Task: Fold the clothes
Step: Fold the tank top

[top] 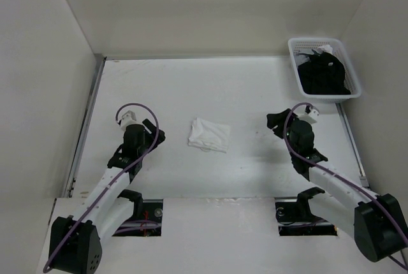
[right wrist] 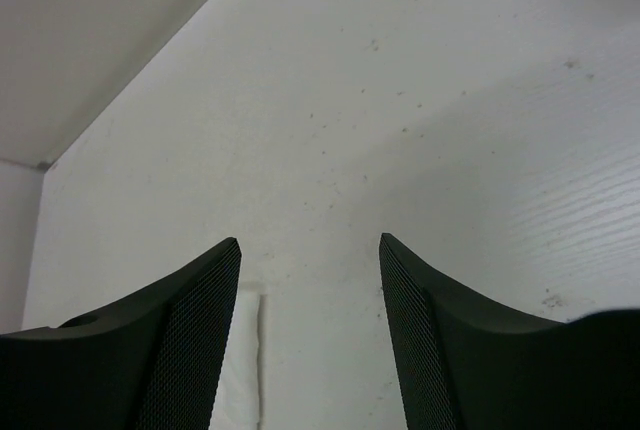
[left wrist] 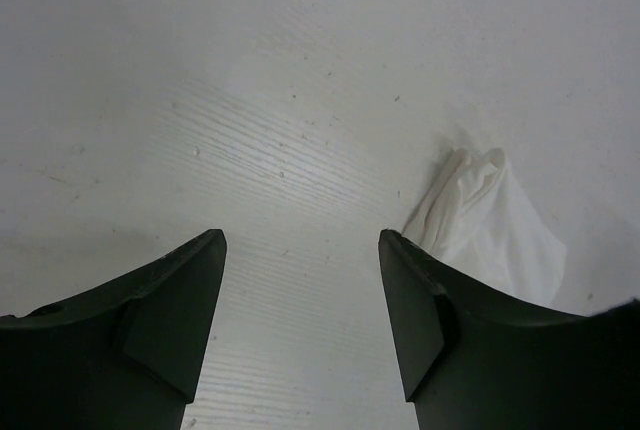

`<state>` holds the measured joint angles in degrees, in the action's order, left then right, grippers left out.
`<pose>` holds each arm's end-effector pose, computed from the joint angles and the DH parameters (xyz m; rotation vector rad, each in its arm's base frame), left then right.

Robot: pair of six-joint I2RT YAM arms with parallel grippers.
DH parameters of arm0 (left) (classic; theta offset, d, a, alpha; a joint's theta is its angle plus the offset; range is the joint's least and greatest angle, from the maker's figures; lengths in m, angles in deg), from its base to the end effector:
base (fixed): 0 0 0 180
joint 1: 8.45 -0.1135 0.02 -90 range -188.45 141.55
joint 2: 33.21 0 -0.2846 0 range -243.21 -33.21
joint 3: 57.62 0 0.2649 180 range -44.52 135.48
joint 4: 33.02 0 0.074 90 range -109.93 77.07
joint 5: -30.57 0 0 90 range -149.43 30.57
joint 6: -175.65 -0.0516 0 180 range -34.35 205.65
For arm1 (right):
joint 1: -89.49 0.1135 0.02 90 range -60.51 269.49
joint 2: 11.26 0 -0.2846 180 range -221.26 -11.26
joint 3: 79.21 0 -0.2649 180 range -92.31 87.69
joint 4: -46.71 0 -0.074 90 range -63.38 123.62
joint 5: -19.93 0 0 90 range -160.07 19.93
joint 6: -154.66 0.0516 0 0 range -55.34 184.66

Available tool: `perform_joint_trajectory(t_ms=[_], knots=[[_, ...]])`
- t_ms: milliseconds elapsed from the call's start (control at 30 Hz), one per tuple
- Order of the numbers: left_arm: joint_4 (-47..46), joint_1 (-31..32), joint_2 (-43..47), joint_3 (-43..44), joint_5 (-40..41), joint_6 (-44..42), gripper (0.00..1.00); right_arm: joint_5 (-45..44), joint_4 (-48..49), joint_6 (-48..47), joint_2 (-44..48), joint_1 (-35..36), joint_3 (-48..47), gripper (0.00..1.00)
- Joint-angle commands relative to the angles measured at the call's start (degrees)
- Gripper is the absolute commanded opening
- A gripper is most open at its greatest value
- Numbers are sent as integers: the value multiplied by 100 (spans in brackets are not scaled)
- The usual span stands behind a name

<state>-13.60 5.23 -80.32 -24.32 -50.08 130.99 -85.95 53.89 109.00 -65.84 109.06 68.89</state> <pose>0.1847 -0.0363 0.1903 -0.6843 2.0619 -0.4232 0.2107 0.0599 0.2102 0.5894 1.7677 0.5264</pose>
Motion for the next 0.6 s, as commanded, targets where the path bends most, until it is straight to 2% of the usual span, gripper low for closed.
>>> perform_joint_trajectory(t_ms=[0,467,567], knots=[[-228,-62,-70,72,-274,-157,61,-565,390,58,-113,-11,0,63],[-826,-10,-904,264,-609,-324,61,-284,697,-21,-667,-2,-97,63],[-878,61,-1080,317,-592,-333,64,-214,697,-30,-746,-2,-141,63]])
